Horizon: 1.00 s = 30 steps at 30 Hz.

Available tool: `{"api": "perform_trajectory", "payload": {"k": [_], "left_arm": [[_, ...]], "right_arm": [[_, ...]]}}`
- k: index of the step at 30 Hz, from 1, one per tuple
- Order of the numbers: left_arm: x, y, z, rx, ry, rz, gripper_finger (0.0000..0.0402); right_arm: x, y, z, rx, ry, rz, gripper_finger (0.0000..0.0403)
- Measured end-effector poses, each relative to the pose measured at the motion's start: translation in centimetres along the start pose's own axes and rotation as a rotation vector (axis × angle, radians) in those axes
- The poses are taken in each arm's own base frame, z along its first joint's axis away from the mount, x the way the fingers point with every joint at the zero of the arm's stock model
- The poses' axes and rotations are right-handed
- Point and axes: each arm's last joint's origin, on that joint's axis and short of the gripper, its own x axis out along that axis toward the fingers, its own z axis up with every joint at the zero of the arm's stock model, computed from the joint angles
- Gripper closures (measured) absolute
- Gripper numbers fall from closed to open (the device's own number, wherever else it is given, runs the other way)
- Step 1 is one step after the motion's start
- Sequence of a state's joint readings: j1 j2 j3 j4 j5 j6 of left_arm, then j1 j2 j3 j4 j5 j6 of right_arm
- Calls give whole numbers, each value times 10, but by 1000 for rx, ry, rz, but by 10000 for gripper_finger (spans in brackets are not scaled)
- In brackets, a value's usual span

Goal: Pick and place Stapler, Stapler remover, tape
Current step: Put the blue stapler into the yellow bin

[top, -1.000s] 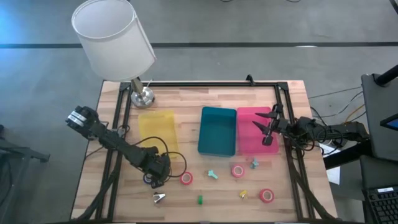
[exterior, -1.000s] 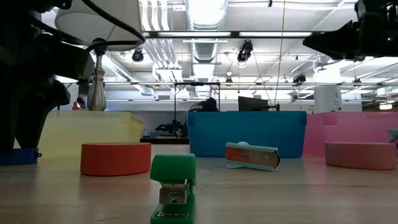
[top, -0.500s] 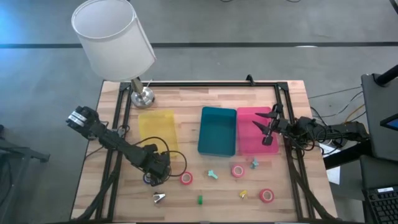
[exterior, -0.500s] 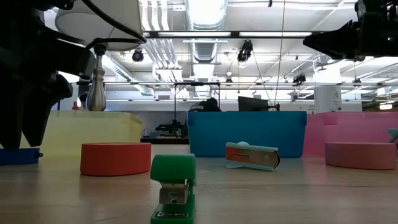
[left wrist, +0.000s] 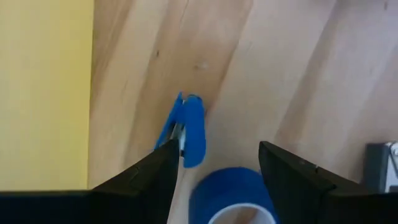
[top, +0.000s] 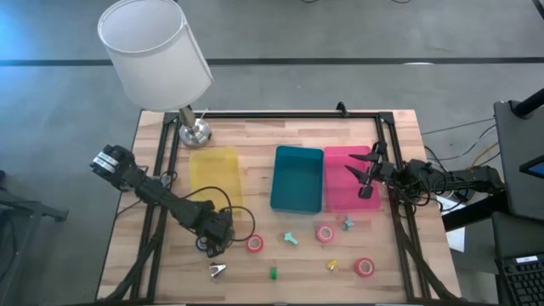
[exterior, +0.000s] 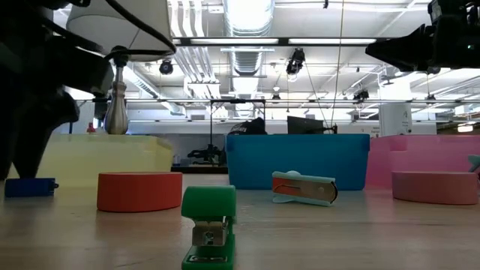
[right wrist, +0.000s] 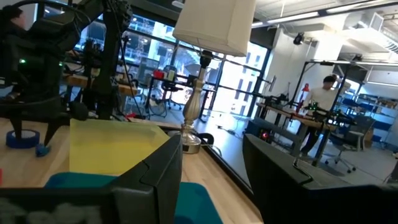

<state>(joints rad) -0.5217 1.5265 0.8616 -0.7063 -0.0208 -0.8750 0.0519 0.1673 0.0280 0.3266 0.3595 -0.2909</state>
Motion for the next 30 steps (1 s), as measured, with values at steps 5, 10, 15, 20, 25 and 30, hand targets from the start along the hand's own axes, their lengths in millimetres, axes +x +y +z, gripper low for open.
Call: {"api": "perform_trajectory", "payload": {"k": [5,10,15,20,25,30], "left_arm": [[0,3,2,46,-74,76,177],[0,3,2,55,-78,81,177],[4,3,2,74,-69,97,177],[14,2,2,79,-38,124,177],[16,2,2,117,-28,120,185],[16,1,2,120,-27,103,232]], "right_arm": [[0,0,0,0,2,1,236],[0,0,0,2,2,1,236],[0,0,0,2,4,1,236],[0,0,-1,0,7,2,236],[0,0,-1,0,7,2,236],[0,0,-1,0,7,2,236]]}}
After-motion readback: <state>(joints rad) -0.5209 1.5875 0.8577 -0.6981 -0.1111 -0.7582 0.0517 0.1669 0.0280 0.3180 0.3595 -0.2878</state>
